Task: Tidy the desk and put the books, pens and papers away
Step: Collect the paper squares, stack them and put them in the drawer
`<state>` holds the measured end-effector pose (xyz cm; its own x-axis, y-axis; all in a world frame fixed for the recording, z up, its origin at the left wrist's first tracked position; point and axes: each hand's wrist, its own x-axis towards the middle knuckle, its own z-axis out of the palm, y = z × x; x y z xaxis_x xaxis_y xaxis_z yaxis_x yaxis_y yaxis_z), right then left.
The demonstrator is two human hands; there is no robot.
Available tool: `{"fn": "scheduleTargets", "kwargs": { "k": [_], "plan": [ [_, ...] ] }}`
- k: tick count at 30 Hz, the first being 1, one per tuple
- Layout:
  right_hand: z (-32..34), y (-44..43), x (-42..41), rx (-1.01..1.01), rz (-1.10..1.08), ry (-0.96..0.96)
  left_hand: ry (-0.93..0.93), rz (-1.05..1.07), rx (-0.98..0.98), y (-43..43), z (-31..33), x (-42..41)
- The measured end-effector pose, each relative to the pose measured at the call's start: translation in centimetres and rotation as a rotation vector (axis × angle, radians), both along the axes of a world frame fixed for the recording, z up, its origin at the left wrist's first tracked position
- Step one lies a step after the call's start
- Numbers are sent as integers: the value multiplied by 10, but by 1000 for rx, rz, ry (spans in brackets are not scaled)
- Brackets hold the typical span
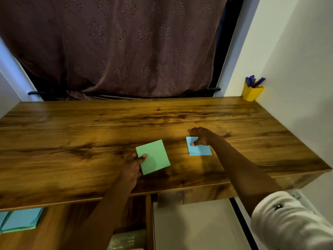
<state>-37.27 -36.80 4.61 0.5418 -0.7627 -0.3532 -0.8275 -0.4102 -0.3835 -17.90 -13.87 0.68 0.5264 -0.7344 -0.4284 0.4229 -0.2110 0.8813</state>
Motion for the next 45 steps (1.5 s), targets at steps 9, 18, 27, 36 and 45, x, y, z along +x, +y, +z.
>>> {"fn": "scheduleTargets", "kwargs": {
  "k": [9,18,27,36,45],
  "plan": [
    [-17,-1,-19,-73,-121,59,103,50,58,2,-11,-9],
    [7,45,-32,304,-408,-586,155,53,96,-3,-9,-25],
    [13,111,24,102,-353,-839,228,11,-50,-9,17,-43],
    [-12,148,52,-228,-370,-753,93,9,-88,-5,19,-36],
    [-21,154,58,-244,-343,-725,109,10,-107,-3,19,-33]
  ]
}}
